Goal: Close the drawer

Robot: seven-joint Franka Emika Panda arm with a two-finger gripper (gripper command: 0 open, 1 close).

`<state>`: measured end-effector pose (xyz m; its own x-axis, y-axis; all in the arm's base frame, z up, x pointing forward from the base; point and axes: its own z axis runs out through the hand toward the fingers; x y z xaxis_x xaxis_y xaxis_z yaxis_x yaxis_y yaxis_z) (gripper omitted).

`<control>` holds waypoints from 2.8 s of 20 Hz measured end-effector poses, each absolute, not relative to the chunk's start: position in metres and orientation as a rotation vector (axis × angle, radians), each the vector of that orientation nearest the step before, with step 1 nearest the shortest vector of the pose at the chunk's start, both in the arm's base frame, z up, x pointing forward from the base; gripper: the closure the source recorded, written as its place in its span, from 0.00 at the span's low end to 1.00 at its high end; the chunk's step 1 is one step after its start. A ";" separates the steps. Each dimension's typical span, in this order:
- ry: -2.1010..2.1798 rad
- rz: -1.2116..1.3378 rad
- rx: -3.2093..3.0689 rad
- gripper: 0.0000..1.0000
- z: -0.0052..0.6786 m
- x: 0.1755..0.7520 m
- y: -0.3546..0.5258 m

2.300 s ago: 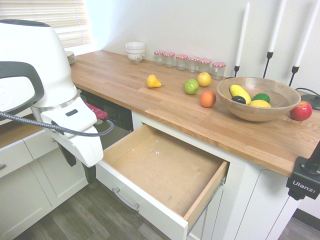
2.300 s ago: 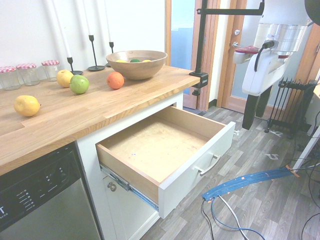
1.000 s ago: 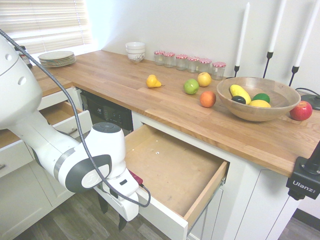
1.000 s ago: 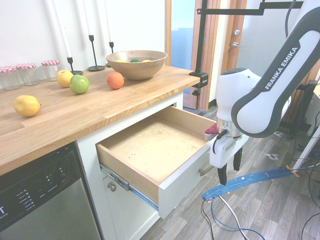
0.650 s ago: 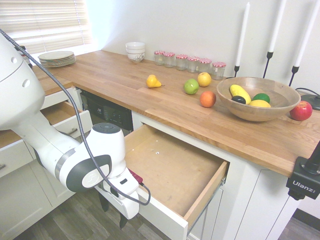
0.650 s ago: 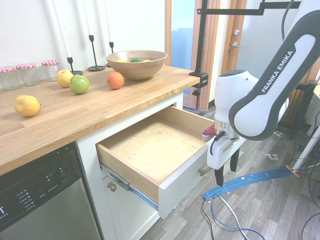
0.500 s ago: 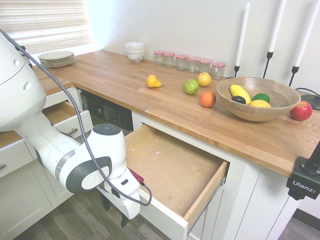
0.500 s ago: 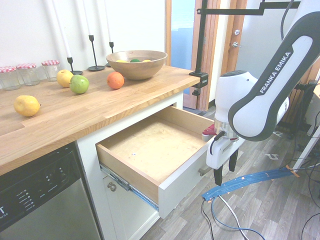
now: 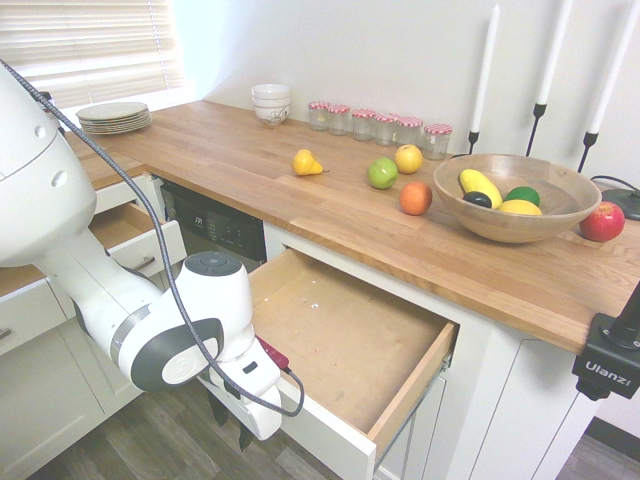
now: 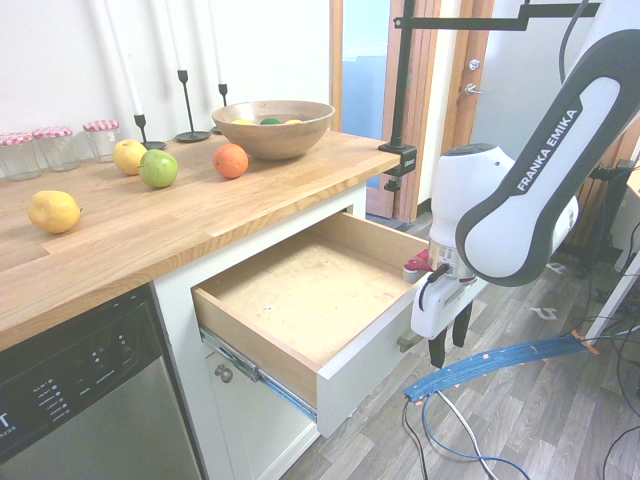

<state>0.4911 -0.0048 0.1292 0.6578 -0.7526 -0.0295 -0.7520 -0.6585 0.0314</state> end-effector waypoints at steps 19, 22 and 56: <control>-1.300 0.081 2.923 1.00 0.129 0.500 -0.008; -1.314 0.115 2.929 1.00 0.132 0.507 -0.008; -1.384 0.428 2.945 1.00 0.117 0.738 0.009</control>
